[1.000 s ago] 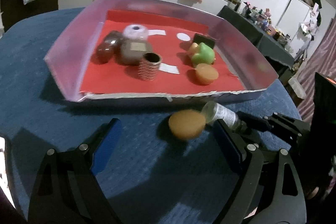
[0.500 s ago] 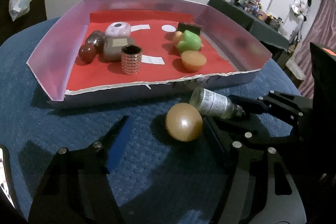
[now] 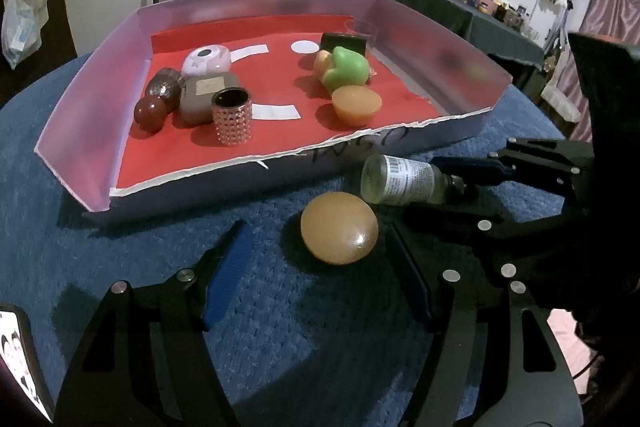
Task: Organize rigid objects
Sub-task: 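Grasp the glass bottle with the right gripper while the left gripper grasps the tan egg-shaped sponge, then lift and carry the glass bottle and egg-shaped sponge over the pink box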
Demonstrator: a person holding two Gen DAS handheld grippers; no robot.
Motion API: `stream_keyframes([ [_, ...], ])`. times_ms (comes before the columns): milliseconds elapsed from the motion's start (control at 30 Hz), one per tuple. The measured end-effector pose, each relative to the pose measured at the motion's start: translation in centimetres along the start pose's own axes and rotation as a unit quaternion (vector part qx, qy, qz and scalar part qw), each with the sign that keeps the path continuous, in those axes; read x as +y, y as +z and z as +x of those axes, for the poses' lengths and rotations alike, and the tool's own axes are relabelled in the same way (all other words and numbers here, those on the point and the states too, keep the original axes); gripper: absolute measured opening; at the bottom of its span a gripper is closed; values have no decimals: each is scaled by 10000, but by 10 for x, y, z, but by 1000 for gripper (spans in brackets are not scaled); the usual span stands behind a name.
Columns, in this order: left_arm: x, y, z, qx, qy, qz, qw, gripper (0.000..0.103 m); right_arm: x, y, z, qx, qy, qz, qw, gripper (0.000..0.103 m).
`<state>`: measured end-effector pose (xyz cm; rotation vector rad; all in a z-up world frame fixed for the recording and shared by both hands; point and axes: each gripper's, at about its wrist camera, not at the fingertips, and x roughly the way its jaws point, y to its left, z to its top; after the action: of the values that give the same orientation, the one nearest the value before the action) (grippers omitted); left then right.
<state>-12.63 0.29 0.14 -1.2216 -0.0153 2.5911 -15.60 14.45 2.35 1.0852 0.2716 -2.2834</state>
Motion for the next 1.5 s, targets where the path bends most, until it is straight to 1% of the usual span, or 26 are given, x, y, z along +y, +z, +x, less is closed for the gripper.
stream_keyframes([
  [33,-1,0,0,-1,19,28,10000,56,1,1,1,10,0,-19,10000,45],
  [67,-1,-1,-1,-2,40,60,10000,54,3,2,2,29,-11,-65,10000,46],
  [167,0,-1,-1,-4,-124,99,9999,39,8,4,5,56,8,-207,9998,47],
  [233,-2,-2,-2,-8,-144,160,9998,36,9,6,7,48,35,-268,9996,48],
  [267,-3,-3,-2,-20,-134,181,9997,36,10,7,9,47,17,-283,9996,45],
  [300,-2,-3,-3,-42,-155,152,9998,36,10,7,9,47,16,-288,9996,35],
  [333,-1,-4,-4,-66,-202,94,9997,36,12,7,8,43,55,-296,9995,35],
  [400,4,-6,-7,-124,-365,-59,9992,36,18,4,4,-2,-60,-350,9994,33],
  [467,5,-8,-10,-126,-363,-68,9992,36,19,1,-1,-53,-67,-342,9994,32],
  [700,5,-12,-23,-226,-387,-112,9989,36,21,0,-22,-244,-28,-235,9994,31],
  [800,7,-12,-30,-277,-442,-171,9985,36,23,1,-33,-332,52,-190,9993,31],
  [1100,7,-7,-50,-493,-454,-177,9976,36,32,4,-48,-442,120,-222,9987,31],
  [1267,10,-1,-57,-606,-487,-219,9967,36,33,8,-55,-522,139,-212,9983,31],
  [1500,12,17,-60,-740,-408,-232,9962,36,29,19,-60,-654,168,-170,9976,31],
])
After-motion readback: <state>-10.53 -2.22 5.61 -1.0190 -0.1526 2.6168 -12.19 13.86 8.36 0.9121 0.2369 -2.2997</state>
